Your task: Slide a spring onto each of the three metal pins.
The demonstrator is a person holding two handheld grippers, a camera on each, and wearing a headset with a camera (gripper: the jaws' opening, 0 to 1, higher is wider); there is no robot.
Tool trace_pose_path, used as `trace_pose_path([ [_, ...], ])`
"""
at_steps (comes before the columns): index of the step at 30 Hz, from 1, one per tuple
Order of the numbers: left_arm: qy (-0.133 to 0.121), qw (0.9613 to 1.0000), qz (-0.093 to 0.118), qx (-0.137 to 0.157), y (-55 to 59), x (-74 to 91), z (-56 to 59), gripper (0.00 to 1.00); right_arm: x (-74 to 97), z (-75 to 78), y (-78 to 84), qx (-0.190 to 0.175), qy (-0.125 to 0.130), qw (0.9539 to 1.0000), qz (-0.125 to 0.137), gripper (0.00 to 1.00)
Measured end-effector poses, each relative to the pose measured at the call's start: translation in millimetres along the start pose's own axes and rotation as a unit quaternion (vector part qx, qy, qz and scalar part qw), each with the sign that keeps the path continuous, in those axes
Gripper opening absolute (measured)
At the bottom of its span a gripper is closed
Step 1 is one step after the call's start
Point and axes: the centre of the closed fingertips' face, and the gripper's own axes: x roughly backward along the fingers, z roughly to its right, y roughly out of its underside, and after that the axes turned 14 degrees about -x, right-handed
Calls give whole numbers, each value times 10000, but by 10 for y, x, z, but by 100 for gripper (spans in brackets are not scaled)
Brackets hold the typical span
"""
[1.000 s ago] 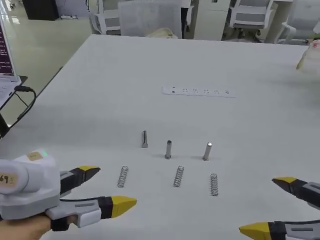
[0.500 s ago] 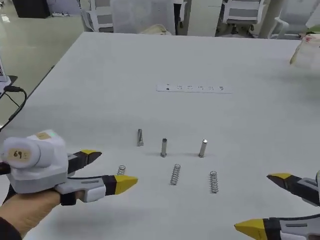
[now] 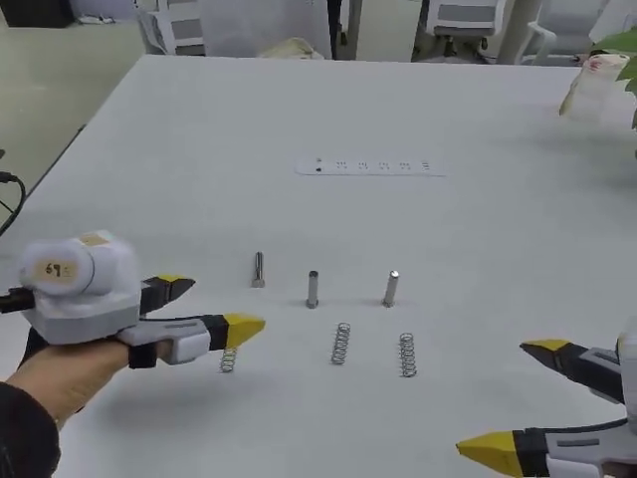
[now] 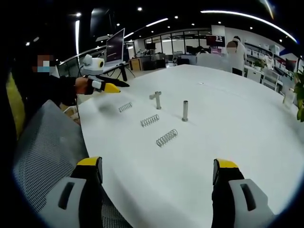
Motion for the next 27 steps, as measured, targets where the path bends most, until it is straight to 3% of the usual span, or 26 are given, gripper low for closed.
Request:
trace_pose_path([
  [10,-223,9997,-75,-13,-54,-207,-206,68,-37,28,49,-34,-28,10000,-80,96],
  [27,-355,9992,-153,-23,-153,-609,-392,65,-68,60,92,-78,-17,9997,-233,96],
])
